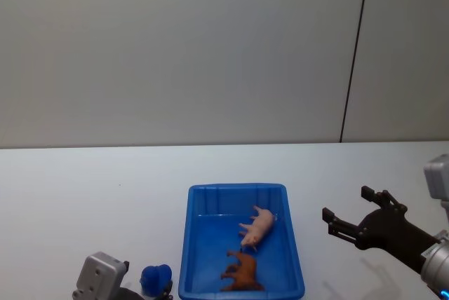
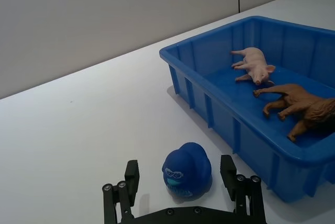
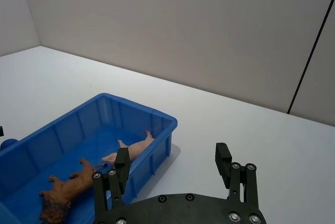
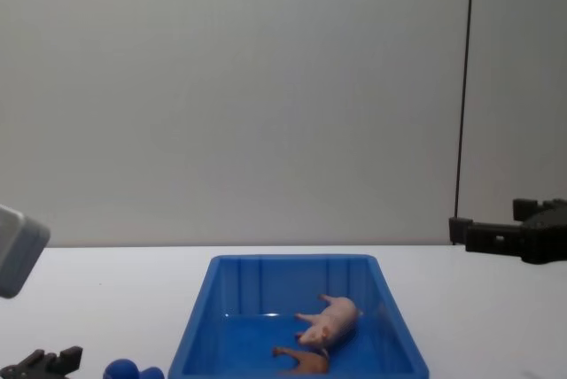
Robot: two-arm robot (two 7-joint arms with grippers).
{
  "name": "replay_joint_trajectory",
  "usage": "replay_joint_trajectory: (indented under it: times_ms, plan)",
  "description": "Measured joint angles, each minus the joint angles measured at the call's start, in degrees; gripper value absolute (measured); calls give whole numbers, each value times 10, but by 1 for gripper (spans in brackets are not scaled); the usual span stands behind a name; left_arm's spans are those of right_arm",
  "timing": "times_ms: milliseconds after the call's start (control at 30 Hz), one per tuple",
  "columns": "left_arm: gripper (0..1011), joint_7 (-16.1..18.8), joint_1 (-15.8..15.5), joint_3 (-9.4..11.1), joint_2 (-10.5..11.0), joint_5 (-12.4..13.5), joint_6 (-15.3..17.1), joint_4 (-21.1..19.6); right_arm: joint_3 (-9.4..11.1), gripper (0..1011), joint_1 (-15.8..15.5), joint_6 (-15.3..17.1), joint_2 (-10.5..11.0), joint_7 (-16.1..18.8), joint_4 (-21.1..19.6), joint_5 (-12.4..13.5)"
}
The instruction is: Pick up the two dolls from the table and place them into the box.
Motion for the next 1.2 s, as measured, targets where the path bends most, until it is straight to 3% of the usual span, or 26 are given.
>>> replay_joint_trajectory:
  times_ms: [400, 833, 1200]
  plan:
    - [727, -38, -21, -5, -13, 5, -7, 35, 0, 1001, 0, 0, 0, 0, 0, 0]
    - [289, -68, -36, -12, -20, 13, -9, 54, 0, 1001, 0, 0, 0, 0, 0, 0]
    - [217, -71, -43, -24, -11, 38, 1, 25, 0, 1001, 0, 0, 0, 0, 0, 0]
